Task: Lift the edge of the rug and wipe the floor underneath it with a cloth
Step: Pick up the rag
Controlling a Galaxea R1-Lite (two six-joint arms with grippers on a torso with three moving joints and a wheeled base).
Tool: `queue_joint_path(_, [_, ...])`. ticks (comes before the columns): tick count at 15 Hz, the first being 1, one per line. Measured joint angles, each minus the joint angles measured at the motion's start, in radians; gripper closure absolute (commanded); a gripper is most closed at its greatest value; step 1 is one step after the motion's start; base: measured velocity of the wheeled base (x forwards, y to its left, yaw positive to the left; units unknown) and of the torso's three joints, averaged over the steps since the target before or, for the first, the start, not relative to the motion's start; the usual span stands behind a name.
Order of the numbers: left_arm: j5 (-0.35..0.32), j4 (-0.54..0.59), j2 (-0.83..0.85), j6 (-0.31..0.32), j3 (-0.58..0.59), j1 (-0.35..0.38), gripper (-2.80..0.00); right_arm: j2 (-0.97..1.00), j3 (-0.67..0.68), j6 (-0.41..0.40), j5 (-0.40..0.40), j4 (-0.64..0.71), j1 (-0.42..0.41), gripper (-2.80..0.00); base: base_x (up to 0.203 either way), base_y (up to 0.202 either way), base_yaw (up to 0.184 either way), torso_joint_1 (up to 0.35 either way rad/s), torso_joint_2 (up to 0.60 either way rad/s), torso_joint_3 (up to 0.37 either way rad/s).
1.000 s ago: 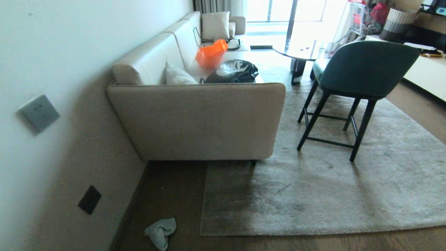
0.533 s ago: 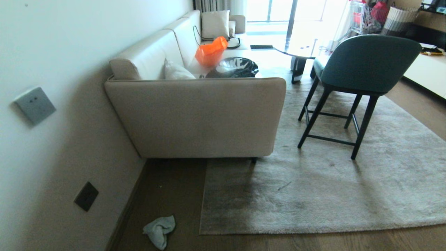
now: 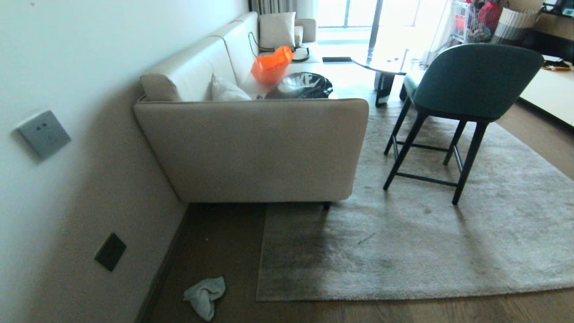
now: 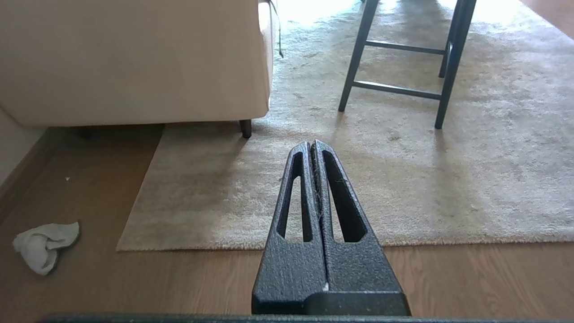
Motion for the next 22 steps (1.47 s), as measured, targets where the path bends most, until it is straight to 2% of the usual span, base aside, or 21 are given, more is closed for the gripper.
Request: queue_joint_path(22, [0.000,0.000,0.000,0.001,0.000,0.000,0.00,0.000,0.000,0.000,0.000,-0.002,0.000,0.00,0.000,0.000,0.000,0.001,0.01,0.007])
